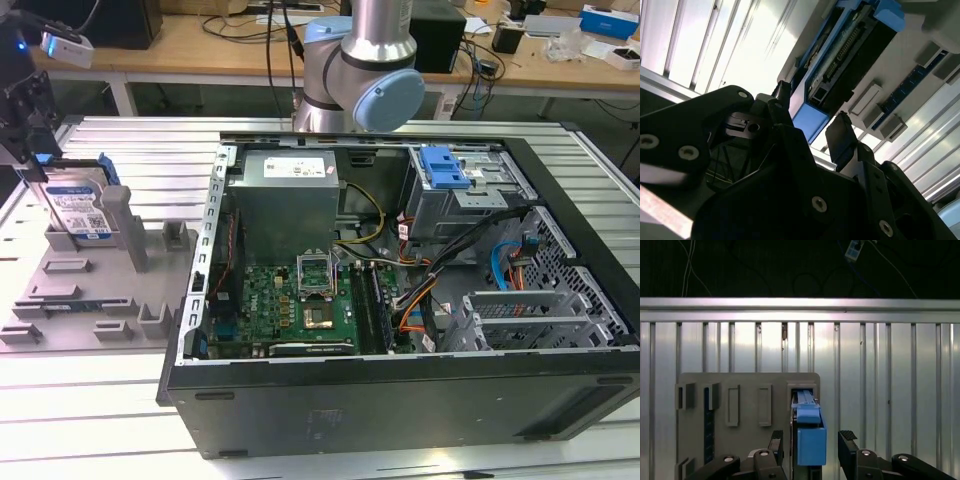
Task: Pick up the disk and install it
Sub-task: 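Pick up the disk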
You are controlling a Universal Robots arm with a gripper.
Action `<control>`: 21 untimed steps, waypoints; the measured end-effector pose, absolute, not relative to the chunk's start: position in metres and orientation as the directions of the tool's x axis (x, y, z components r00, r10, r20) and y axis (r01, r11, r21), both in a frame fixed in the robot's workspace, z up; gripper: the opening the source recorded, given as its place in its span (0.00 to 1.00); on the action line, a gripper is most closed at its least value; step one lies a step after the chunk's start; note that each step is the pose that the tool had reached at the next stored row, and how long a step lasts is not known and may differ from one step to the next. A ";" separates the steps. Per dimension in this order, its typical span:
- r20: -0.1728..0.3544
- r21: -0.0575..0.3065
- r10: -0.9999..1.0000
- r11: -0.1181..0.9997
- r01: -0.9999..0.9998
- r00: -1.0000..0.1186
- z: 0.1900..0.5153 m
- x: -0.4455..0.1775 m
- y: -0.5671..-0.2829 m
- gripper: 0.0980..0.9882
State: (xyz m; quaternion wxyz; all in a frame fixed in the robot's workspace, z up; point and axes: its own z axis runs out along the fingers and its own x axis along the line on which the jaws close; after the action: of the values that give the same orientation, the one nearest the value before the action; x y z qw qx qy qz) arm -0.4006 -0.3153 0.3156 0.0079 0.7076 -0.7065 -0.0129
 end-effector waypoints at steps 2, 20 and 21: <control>-0.007 0.029 -1.000 -0.002 -1.000 0.002 0.314 -0.401 -0.315 0.52; -0.007 0.029 -1.000 -0.002 -1.000 0.002 0.301 -0.401 -0.317 0.52; -0.007 0.029 -1.000 -0.002 -1.000 0.002 0.301 -0.401 -0.317 0.52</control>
State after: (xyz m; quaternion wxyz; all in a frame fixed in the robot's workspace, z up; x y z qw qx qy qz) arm -0.4009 -0.3169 0.3008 0.0079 0.7078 -0.7062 -0.0129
